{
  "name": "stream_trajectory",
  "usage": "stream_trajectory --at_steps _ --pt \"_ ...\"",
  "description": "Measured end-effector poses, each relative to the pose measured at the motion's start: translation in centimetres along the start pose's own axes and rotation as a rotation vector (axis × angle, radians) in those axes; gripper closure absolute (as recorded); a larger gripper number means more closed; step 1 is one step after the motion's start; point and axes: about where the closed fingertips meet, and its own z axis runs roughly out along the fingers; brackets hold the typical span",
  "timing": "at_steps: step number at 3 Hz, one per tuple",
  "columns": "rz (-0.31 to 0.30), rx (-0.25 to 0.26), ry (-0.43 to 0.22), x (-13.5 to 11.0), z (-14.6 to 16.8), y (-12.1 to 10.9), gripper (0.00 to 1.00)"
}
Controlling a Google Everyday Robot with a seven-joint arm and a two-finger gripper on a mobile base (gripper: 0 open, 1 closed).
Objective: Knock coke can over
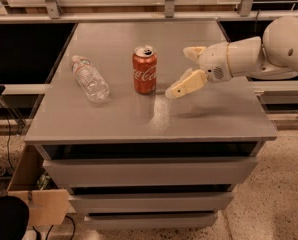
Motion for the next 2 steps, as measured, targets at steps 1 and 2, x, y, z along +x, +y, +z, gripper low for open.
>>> stream_trajectory --at_steps 1,2 --pt "0.043 -0.034 -0.094 -0.2 1.4 0.1 0.0" --pt "0.072 -0.06 -0.172 -0.6 2.6 0.4 0.0"
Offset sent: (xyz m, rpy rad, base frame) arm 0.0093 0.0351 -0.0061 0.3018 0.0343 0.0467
